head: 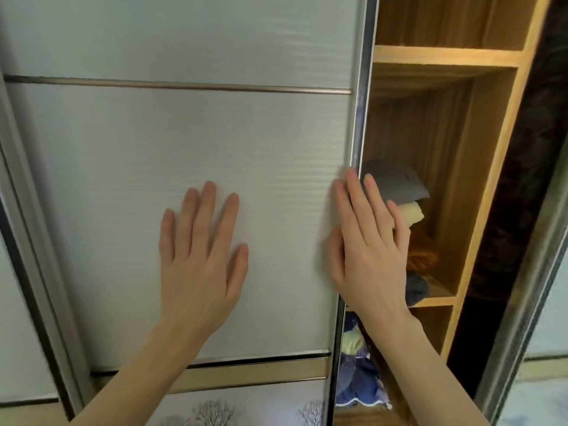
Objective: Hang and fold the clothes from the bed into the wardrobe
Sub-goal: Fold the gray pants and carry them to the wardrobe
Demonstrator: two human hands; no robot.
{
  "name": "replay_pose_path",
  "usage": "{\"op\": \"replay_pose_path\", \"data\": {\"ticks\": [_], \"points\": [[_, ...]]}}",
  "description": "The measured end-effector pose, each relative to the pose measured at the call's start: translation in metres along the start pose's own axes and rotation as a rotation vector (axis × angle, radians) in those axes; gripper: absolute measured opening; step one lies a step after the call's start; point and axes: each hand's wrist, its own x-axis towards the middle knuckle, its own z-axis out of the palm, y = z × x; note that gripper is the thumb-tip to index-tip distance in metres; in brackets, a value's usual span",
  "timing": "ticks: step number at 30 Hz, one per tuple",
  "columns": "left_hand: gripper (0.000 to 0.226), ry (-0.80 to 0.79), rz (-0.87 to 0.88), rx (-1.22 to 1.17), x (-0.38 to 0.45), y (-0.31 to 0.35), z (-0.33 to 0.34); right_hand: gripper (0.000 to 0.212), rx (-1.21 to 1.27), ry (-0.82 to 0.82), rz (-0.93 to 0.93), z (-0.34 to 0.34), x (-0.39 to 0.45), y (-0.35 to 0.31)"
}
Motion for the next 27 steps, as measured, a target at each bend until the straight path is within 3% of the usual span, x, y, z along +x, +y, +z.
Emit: {"op": "replay_pose_path", "data": {"ticks": [4, 9, 14, 20, 27], "points": [[0.067, -0.003, 0.015, 0.017, 0.004, 0.028, 0.018, 0.058, 0.067, 0.033, 0.007, -0.006, -0.001, 0.002], [0.065, 0.006, 0.011, -0.048, 0.008, 0.064, 0.025, 0.062, 0.200, -0.103, -0.044, 0.000, -0.010, -0.003], [0.062, 0.012, 0.090, -0.147, 0.010, 0.075, 0.024, 0.063, 0.064, -0.132, 0.001, 0.014, -0.018, 0.024], [0.065, 0.058, -0.031, -0.034, -0.003, 0.062, 0.027, 0.064, 0.011, -0.110, -0.016, 0.011, -0.024, 0.064], [0.067, 0.059, -0.021, -0.011, -0.011, 0.066, 0.038, 0.061, -0.022, -0.079, -0.010, 0.010, -0.032, 0.104]]}}
